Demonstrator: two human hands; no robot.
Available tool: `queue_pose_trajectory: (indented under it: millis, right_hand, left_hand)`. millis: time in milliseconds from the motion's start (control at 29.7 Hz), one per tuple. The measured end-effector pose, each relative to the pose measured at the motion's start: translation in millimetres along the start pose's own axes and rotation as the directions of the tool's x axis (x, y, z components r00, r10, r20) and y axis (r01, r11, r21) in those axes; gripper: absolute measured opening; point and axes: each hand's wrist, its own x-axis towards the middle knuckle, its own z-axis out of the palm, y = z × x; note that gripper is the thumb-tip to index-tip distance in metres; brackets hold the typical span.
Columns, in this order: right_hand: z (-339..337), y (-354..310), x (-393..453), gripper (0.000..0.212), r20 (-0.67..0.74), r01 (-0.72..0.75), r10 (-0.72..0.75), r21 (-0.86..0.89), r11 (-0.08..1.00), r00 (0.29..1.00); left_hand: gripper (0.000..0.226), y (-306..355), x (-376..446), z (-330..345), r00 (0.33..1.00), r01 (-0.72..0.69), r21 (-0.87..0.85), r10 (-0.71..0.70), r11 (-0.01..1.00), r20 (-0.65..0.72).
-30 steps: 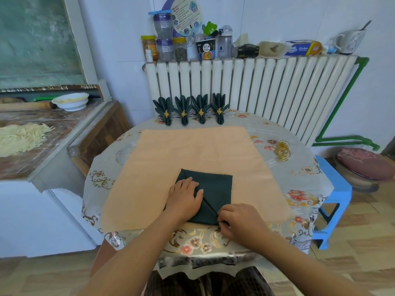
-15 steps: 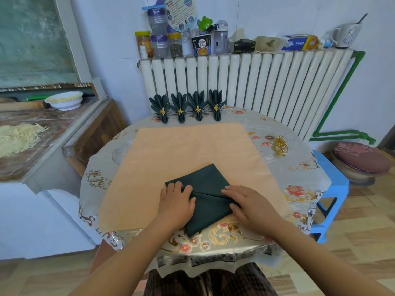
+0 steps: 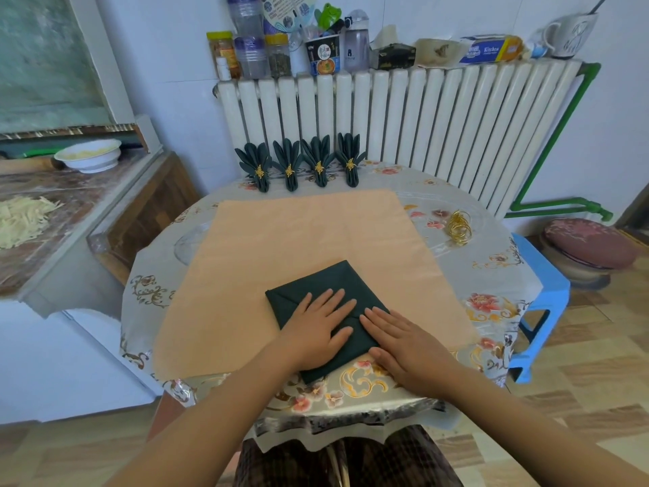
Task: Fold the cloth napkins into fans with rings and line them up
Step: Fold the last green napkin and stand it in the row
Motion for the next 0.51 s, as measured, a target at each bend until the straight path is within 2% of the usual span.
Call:
queue_pose_trajectory:
  millis: [202, 370, 404, 505]
  right_hand:
    - [3, 2, -1, 0.078, -0.02, 0.009, -0.008, 0.032, 0.999, 1.0]
    - [4, 2, 1, 0.083, -0.044, 0.004, -0.001, 0.059, 0.998, 0.999]
    - [2, 0, 1, 0.077, -0.073, -0.009, 0.016, 0.1, 0.995, 0.997]
    - [-8, -5, 0, 0.04, -0.157, -0.029, 0.069, 0.244, 0.969, 0.985]
  left_hand:
    - [0.057, -31, -5, 6, 0.975, 0.214, -0.066, -0.217, 0.975, -0.046]
    - [0.056, -36, -6, 4, 0.97, 0.235, -0.111, -0.241, 0.966, -0.043]
    - [0.056, -37, -6, 3, 0.973, 0.223, -0.122, -0.229, 0.967, -0.038]
    - [0.052, -39, -12, -3, 0.983, 0.149, -0.191, -0.166, 0.97, -0.076]
